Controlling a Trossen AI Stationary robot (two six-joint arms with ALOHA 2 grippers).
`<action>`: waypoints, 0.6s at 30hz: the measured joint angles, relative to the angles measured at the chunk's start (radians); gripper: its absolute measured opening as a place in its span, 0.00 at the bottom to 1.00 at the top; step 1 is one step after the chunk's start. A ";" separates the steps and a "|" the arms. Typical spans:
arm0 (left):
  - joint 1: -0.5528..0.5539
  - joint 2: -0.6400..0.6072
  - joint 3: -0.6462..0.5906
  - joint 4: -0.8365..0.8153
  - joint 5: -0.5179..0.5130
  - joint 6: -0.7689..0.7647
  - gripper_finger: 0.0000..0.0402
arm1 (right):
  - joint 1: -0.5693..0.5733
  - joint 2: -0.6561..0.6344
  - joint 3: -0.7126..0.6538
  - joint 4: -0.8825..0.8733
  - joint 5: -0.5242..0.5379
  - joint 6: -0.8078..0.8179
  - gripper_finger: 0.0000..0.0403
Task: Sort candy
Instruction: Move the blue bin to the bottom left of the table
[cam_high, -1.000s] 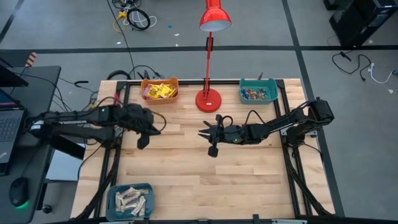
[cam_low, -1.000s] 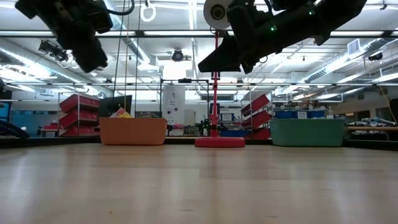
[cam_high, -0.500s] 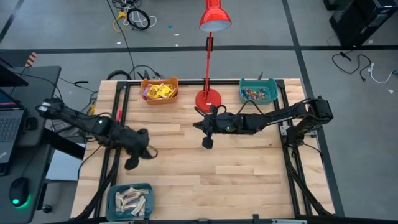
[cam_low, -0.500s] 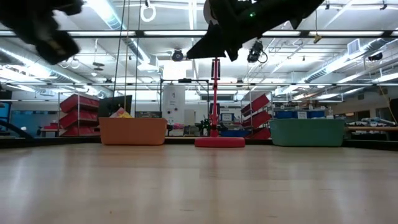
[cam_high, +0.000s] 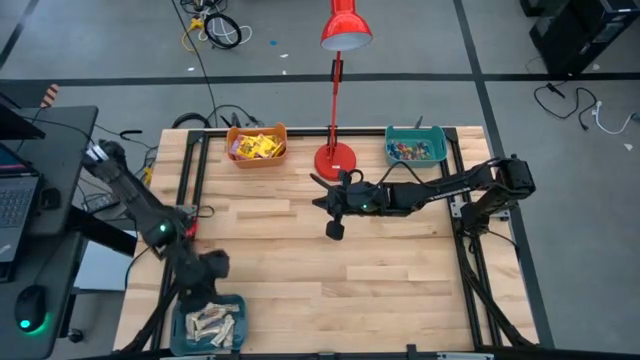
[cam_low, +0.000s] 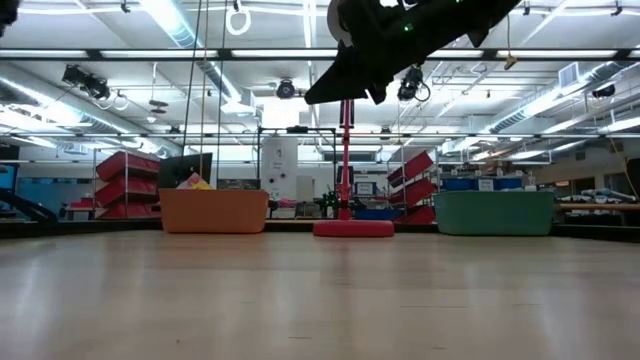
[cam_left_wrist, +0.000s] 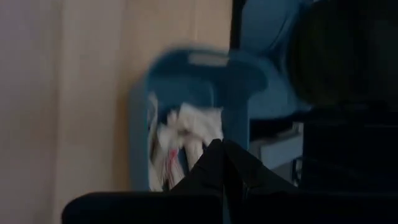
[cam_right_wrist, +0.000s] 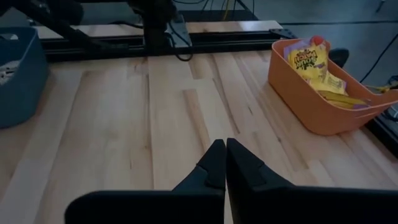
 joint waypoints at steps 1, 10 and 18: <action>-0.021 0.024 0.000 0.004 0.005 -0.029 0.00 | 0.000 0.000 0.000 0.000 0.000 0.000 0.00; -0.092 0.189 0.000 0.002 -0.084 -0.125 0.00 | 0.001 0.000 0.000 0.004 0.000 0.004 0.00; -0.092 0.283 0.000 0.006 -0.139 -0.123 0.00 | 0.006 0.000 0.000 0.005 0.000 0.012 0.00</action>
